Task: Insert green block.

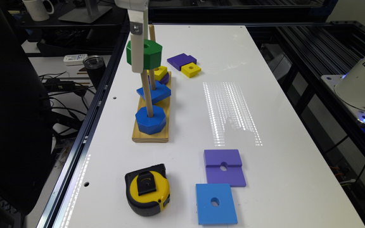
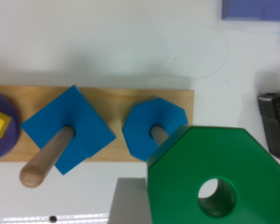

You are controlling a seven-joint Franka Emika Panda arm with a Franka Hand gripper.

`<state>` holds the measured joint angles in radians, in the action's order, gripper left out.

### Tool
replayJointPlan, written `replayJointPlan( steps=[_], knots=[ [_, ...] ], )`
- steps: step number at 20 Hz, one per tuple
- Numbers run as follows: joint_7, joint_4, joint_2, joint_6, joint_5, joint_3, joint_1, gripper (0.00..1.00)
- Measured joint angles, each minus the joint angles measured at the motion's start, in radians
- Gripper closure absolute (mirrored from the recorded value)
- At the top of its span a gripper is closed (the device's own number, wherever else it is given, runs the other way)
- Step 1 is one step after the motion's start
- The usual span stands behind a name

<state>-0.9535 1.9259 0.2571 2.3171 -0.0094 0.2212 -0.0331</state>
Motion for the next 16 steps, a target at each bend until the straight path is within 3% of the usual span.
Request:
replayJointPlan(
  steps=[16],
  knots=[
    [0.0, -0.011, 0.026, 0.005, -0.0015, 0.001, -0.001, 1.0]
  ],
)
